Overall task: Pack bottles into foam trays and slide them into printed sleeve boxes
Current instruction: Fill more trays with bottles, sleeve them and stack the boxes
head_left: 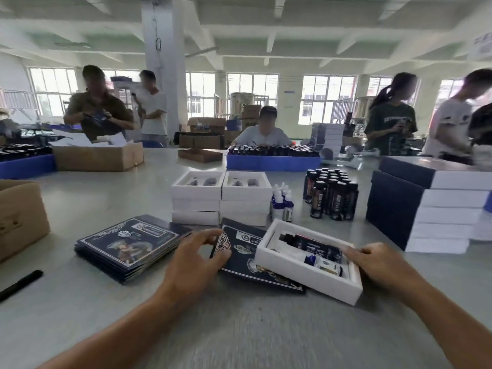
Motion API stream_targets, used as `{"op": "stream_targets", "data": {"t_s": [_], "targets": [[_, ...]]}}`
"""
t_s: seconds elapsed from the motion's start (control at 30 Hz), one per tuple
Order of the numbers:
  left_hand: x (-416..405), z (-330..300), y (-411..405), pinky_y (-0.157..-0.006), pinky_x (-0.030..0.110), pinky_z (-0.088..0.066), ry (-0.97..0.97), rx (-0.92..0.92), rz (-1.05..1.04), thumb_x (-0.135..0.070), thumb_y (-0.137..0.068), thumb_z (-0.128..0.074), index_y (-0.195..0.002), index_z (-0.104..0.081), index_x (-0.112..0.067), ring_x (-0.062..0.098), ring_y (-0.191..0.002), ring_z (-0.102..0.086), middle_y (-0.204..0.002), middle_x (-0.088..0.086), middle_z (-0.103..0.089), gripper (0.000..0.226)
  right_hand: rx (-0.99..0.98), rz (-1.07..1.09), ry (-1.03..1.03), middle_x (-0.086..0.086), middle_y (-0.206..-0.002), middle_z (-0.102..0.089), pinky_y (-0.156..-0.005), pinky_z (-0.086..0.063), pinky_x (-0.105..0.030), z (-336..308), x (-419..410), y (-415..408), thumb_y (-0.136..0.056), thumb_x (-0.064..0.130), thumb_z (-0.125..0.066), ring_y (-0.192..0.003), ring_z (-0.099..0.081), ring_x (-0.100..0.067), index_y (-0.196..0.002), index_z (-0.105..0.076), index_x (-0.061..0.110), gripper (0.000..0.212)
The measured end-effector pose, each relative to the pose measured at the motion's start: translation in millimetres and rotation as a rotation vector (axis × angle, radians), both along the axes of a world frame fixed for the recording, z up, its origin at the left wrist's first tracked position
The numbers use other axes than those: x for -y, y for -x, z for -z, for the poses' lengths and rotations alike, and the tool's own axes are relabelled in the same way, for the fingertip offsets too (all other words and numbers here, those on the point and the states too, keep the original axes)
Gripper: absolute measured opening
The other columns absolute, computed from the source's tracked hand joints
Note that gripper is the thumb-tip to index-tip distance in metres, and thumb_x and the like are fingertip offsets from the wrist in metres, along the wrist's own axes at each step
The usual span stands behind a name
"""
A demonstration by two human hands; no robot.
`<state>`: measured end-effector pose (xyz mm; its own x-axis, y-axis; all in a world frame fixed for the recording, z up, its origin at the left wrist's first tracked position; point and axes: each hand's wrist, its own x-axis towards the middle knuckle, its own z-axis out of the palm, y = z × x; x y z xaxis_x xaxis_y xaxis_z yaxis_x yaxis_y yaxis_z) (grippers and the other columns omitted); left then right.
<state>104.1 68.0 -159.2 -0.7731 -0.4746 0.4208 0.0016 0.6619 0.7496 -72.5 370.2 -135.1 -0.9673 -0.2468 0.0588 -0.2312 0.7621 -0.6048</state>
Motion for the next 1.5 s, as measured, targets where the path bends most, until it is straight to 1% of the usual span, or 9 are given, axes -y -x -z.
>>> {"op": "stream_targets", "data": {"t_s": [0.23, 0.47, 0.57, 0.7, 0.8, 0.97, 1.17, 1.4, 1.5], "targets": [[-3.9, -7.8, 15.9, -0.061, 0.025, -0.042, -0.090, 0.207, 0.020, -0.022, -0.079, -0.079, -0.092, -0.070, -0.021, 0.012, -0.063, -0.054, -0.066, -0.003, -0.059, 0.016, -0.004, 0.042, -0.019, -0.013, -0.082, -0.069, -0.060, -0.041, -0.032, -5.0, -6.4, -8.6, -0.091, 0.051, -0.063, -0.072, -0.062, -0.026, -0.080, -0.072, 0.005, 0.048], [-10.0, -0.6, 18.7, -0.064, 0.010, -0.050, -0.235, -0.047, 0.042, -0.027, -0.080, -0.077, -0.083, -0.074, -0.035, 0.003, -0.078, -0.068, -0.080, -0.015, -0.073, 0.009, -0.011, 0.080, -0.068, -0.009, -0.071, -0.063, -0.055, -0.037, -0.031, 3.6, -9.4, -6.7, -0.093, 0.050, -0.059, -0.062, -0.055, -0.021, -0.067, -0.066, 0.006, 0.051], [-16.8, -1.6, 19.9, -0.086, 0.028, -0.055, -0.323, -0.126, 0.162, -0.041, -0.080, -0.076, -0.096, -0.073, -0.043, 0.005, -0.093, -0.069, -0.100, -0.015, -0.073, 0.017, -0.032, 0.077, -0.122, -0.006, -0.074, -0.065, -0.059, -0.040, -0.031, 7.9, -4.7, -6.8, -0.097, 0.047, -0.054, -0.067, -0.060, -0.021, -0.071, -0.065, 0.010, 0.046], [-20.5, 8.5, 22.3, -0.102, 0.033, -0.040, -0.001, -0.031, 0.106, -0.067, -0.073, -0.067, -0.113, -0.062, -0.051, 0.003, -0.123, -0.048, -0.130, -0.019, -0.055, 0.043, 0.087, 0.084, -0.016, -0.008, -0.077, -0.067, -0.055, -0.037, -0.030, 0.4, -4.9, -9.7, -0.090, 0.044, -0.065, -0.064, -0.058, -0.019, -0.077, -0.069, 0.008, 0.038], [-22.5, 9.2, 25.6, -0.085, 0.018, -0.042, 0.073, -0.087, 0.005, -0.056, -0.077, -0.068, -0.108, -0.063, -0.047, -0.004, -0.102, -0.055, -0.107, -0.023, -0.060, 0.032, 0.119, 0.073, 0.016, -0.007, -0.073, -0.067, -0.053, -0.035, -0.030, -2.8, -6.6, -13.7, -0.086, 0.040, -0.070, -0.061, -0.055, -0.018, -0.071, -0.068, 0.009, 0.034], [-15.3, 5.7, 30.9, -0.055, 0.015, -0.048, -0.116, -0.206, 0.023, -0.035, -0.084, -0.073, -0.096, -0.067, -0.041, 0.003, -0.063, -0.063, -0.071, -0.012, -0.067, 0.015, -0.051, 0.148, -0.075, -0.009, -0.077, -0.063, -0.059, -0.042, -0.033, -3.6, -9.5, -11.0, -0.095, 0.033, -0.050, -0.069, -0.057, -0.021, -0.075, -0.062, 0.009, 0.034], [8.1, 15.5, 35.2, -0.067, 0.022, -0.047, -0.250, -0.133, -0.041, -0.037, -0.084, -0.073, -0.094, -0.068, -0.037, 0.011, -0.080, -0.068, -0.082, -0.006, -0.072, 0.012, 0.081, 0.271, 0.254, -0.019, -0.090, -0.064, -0.085, -0.055, -0.053, -14.9, -32.7, -4.9, -0.098, 0.029, -0.050, -0.089, -0.065, -0.040, -0.088, -0.057, 0.007, 0.026], [11.7, 19.0, 37.5, -0.077, 0.039, -0.055, -0.262, -0.099, -0.035, -0.031, -0.092, -0.065, -0.099, -0.066, -0.033, 0.019, -0.084, -0.068, -0.085, 0.001, -0.071, 0.008, 0.185, 0.352, 0.376, -0.018, -0.088, -0.063, -0.066, -0.049, -0.039, -12.4, -38.5, -1.5, -0.100, 0.024, -0.051, -0.076, -0.061, -0.030, -0.087, -0.052, 0.009, 0.020], [12.7, 19.4, 39.4, -0.074, 0.035, -0.053, -0.328, -0.121, -0.020, -0.026, -0.095, -0.060, -0.106, -0.064, -0.029, 0.021, -0.086, -0.067, -0.089, 0.006, -0.071, 0.012, 0.176, 0.362, 0.363, -0.017, -0.088, -0.062, -0.065, -0.048, -0.037, -12.3, -40.6, -1.0, -0.100, 0.024, -0.051, -0.076, -0.060, -0.029, -0.091, -0.054, 0.006, 0.020]]}}
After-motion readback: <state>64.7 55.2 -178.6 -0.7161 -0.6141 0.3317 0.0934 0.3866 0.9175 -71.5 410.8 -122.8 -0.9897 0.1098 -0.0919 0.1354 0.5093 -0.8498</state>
